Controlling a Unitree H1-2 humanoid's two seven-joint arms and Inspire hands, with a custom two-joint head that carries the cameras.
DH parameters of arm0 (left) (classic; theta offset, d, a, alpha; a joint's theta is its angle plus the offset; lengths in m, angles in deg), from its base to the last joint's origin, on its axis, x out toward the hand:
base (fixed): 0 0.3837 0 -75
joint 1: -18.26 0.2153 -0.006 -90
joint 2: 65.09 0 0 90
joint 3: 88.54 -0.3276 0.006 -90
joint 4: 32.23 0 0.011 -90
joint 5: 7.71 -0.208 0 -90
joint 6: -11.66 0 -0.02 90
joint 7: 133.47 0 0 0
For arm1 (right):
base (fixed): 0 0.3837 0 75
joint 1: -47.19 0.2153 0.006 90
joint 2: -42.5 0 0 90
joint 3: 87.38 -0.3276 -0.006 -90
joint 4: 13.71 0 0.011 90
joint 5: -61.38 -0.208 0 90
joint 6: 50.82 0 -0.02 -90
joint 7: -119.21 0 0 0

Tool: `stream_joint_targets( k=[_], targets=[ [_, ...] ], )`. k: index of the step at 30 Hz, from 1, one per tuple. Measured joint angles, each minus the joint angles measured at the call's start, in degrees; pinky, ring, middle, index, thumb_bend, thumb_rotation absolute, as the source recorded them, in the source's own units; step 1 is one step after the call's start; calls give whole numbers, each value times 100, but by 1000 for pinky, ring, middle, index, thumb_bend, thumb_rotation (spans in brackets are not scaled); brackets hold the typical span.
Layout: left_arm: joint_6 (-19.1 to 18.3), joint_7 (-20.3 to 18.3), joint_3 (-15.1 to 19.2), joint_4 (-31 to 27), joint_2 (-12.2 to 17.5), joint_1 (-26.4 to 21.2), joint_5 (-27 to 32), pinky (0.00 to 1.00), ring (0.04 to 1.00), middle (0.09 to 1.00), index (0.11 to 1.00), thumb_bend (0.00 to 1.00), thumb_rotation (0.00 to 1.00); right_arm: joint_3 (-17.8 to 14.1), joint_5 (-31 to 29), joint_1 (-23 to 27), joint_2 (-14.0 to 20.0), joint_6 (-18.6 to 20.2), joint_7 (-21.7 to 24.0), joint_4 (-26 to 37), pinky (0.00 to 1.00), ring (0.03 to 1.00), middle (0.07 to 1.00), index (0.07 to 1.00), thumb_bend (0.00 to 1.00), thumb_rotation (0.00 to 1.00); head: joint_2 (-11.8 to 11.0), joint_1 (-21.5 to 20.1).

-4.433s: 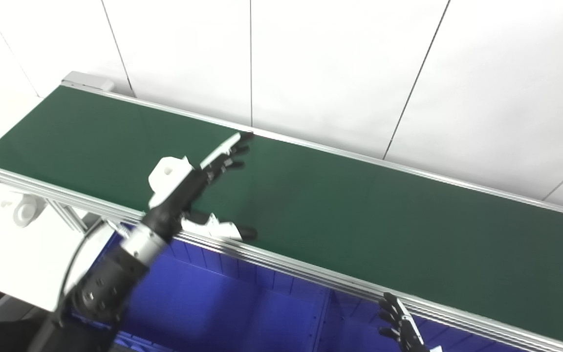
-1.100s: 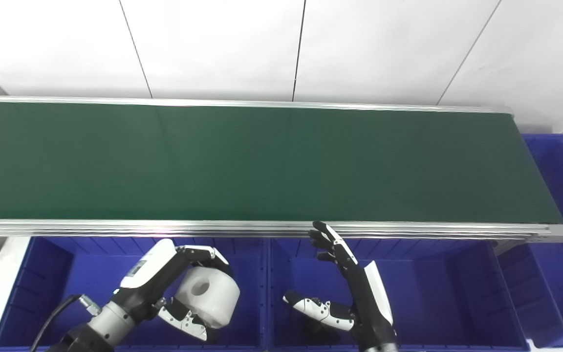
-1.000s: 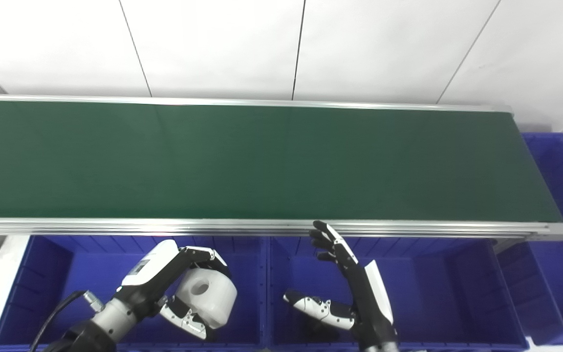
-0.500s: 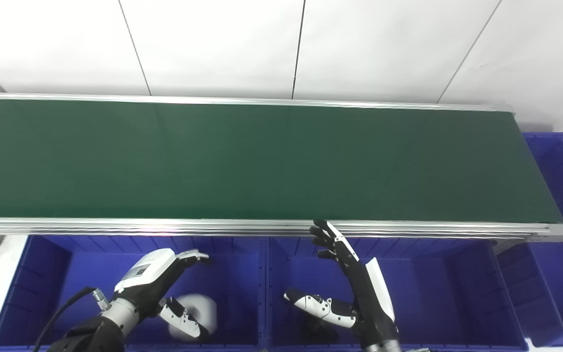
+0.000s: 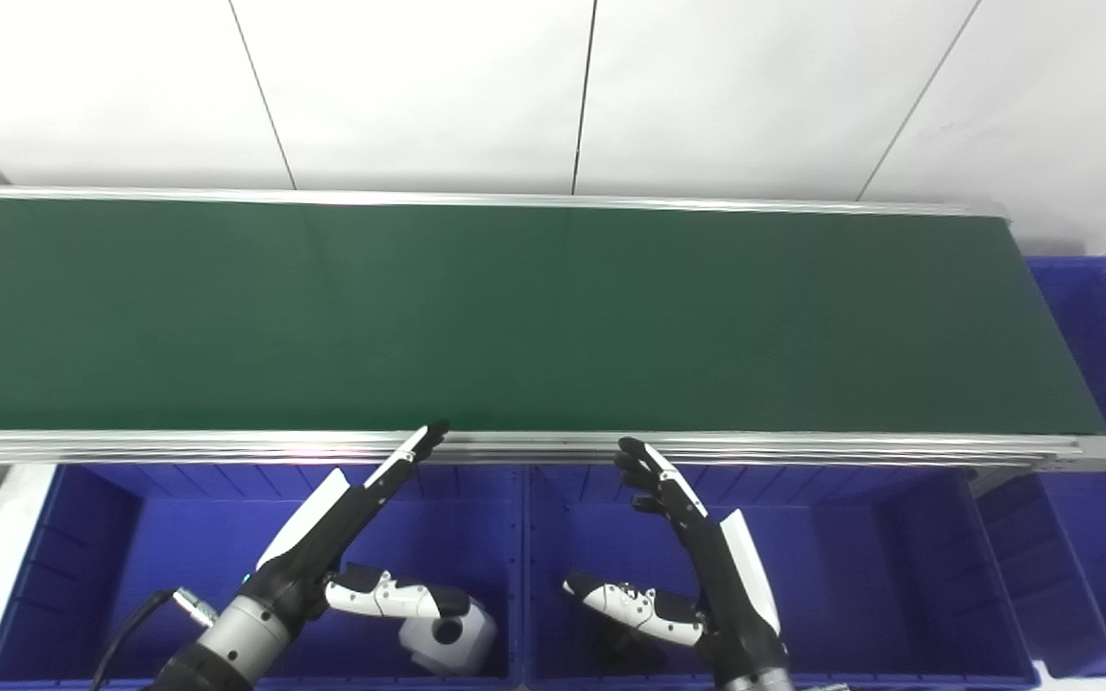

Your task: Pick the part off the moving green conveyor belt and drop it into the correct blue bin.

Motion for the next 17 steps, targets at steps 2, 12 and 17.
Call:
stream_joint_targets(
  k=[2,12,17],
  targets=[
    [348,19,-82,43,-100,67,148,931,992,1000,1000,769,527,-13,-41,-9,37,13,22,2,794,854,874,911,673,345,0,9],
    [1070,242,-8,674,-108,23,170,919,979,1000,1000,750,489,-76,-173,-1,156,48,97,2,770,847,871,911,674,349,-53,27],
    [1015,238,-21,702,-91,8,196,923,991,1000,1000,756,471,-86,-197,42,153,48,97,-1,764,844,870,912,673,363,-61,62]
  ],
)
